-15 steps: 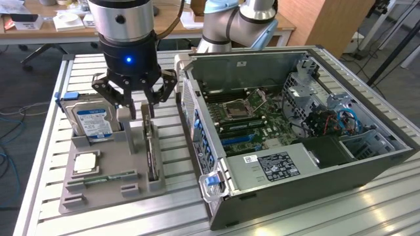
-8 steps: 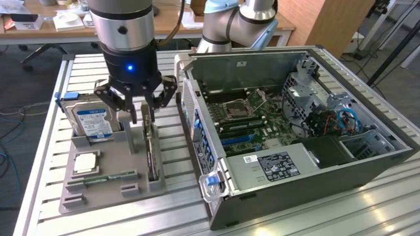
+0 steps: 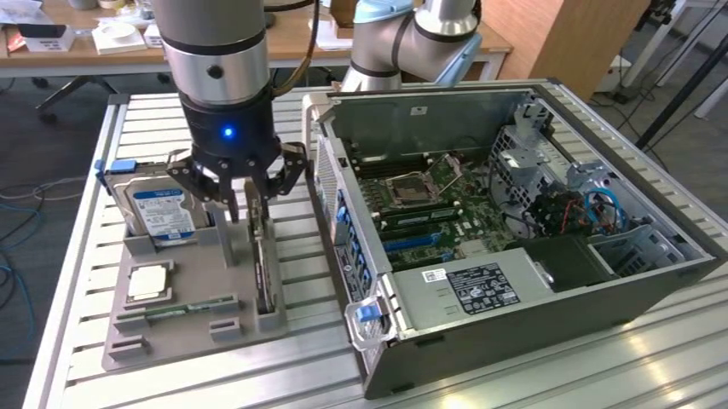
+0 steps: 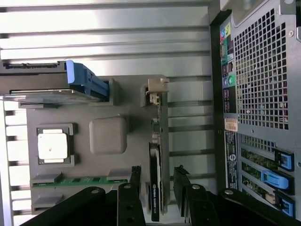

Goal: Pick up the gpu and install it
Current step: 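Pick up the gpu and move the gpu toward the slot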

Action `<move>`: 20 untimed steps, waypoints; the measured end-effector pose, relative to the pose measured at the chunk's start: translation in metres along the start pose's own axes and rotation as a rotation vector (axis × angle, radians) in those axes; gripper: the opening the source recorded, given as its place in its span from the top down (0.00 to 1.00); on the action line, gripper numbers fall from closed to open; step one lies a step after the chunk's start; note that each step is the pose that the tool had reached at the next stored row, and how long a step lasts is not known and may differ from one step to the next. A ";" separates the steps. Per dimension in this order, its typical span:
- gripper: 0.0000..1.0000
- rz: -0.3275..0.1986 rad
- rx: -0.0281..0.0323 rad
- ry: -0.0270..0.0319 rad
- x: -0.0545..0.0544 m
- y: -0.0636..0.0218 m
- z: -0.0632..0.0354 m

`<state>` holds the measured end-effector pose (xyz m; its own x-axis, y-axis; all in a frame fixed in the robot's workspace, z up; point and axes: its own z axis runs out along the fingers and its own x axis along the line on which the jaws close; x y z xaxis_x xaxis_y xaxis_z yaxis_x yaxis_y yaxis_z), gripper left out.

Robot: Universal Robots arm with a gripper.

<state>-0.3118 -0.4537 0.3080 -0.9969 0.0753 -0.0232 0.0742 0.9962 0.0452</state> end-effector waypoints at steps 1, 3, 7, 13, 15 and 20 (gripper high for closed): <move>0.59 0.000 0.0000 0.0000 0.000 -0.0001 0.0017; 0.59 0.000 0.0000 0.0000 0.000 -0.0005 0.0047; 0.59 0.000 0.0000 0.0000 0.000 -0.0020 0.0092; 0.59 0.000 -0.0001 0.0000 0.000 -0.0076 0.0148; 0.59 0.000 0.0000 0.0000 0.000 -0.0078 0.0151; 0.59 0.000 0.0000 0.0001 0.000 -0.0090 0.0214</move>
<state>-0.3117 -0.4618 0.2863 -0.9969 0.0753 -0.0231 0.0742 0.9962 0.0452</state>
